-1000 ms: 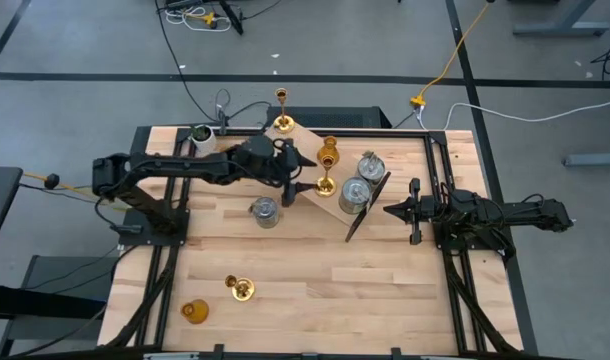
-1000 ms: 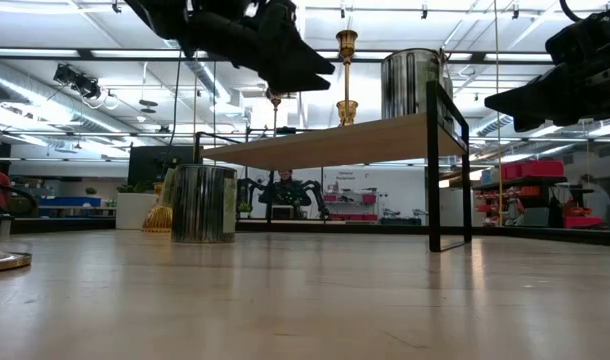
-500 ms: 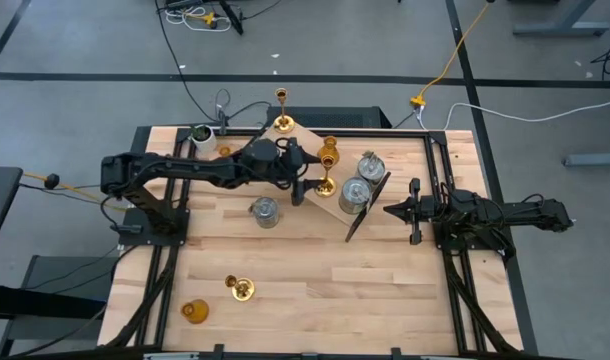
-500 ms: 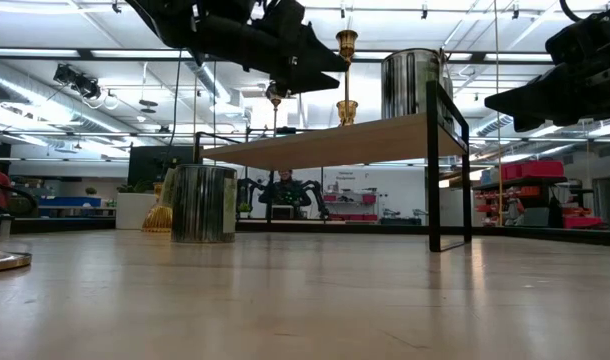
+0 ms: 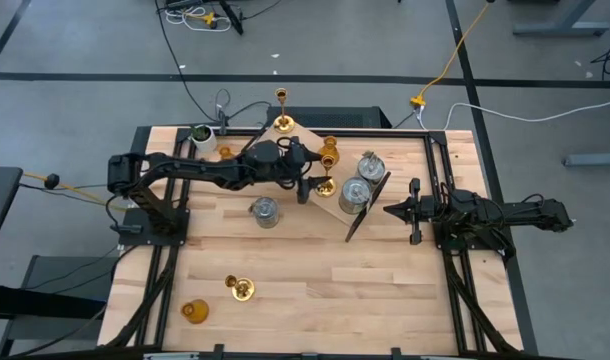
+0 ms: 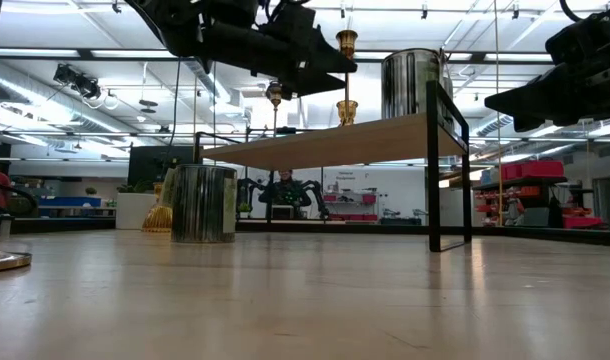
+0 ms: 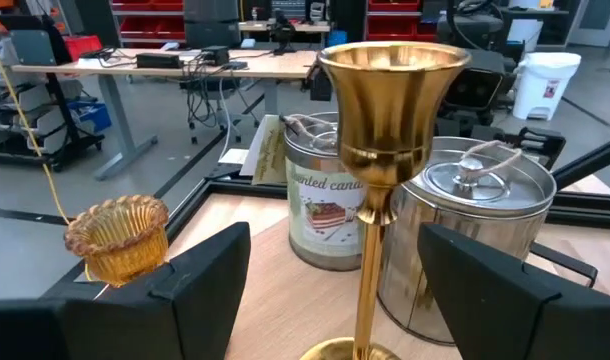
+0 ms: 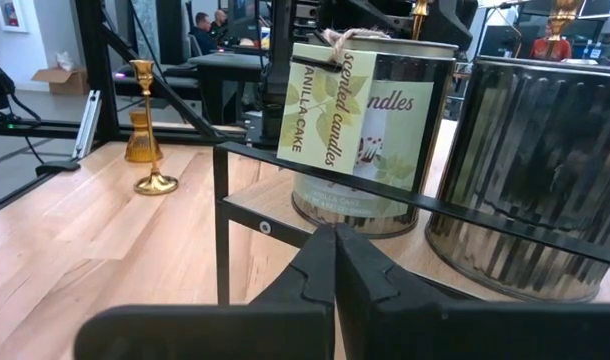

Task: Pick & Place candle stick holders
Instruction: Adjust the gold candle holders on the shelf

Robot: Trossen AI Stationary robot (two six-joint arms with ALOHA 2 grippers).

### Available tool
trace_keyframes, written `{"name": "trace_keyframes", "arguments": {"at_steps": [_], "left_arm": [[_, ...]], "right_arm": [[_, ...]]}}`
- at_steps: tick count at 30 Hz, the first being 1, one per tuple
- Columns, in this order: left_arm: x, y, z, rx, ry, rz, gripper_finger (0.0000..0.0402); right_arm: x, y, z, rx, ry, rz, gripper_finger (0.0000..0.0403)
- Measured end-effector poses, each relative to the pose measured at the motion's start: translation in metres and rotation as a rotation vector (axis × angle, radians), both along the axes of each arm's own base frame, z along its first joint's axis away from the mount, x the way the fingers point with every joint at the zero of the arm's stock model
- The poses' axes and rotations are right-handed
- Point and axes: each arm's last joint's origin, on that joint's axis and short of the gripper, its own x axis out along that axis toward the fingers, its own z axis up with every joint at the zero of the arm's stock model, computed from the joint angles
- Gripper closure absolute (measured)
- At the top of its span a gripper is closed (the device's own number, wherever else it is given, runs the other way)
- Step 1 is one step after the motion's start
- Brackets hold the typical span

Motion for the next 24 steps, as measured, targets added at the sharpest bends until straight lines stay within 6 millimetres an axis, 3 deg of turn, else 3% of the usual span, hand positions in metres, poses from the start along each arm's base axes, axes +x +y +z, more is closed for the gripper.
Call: {"name": "trace_keyframes", "arguments": {"at_steps": [5,24], "left_arm": [[0.0002,-0.0009,-0.0003,-0.006,0.001,-0.031,0.0117],[0.0048,0.0007,-0.0096,-0.079,0.005,-0.005,0.0248]], "right_arm": [[0.0,0.0,0.0,0.0,0.0,0.0,0.04],[0.0,0.0,0.0,0.0,0.0,0.0,0.04]]}}
